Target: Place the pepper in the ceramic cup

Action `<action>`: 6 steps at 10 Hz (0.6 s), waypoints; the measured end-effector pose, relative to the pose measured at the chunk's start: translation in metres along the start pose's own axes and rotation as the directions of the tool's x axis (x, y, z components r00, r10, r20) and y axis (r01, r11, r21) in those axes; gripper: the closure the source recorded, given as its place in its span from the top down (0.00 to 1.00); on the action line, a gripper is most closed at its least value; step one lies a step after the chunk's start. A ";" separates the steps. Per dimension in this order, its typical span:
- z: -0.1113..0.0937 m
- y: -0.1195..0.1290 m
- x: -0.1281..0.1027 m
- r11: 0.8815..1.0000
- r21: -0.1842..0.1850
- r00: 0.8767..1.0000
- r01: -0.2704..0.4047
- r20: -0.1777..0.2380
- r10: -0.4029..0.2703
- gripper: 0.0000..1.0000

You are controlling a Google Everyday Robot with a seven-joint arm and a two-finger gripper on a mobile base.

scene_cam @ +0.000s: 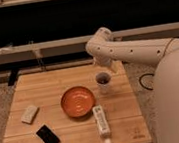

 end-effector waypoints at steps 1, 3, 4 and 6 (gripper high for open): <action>-0.009 -0.005 0.003 1.000 0.016 1.000 0.015 0.007 -0.015 0.80; -0.022 -0.014 0.006 0.998 0.046 0.999 0.045 0.028 -0.046 0.80; -0.025 -0.017 0.006 0.997 0.056 0.998 0.052 0.033 -0.054 0.80; -0.025 -0.017 0.006 0.997 0.053 0.998 0.053 0.035 -0.054 0.80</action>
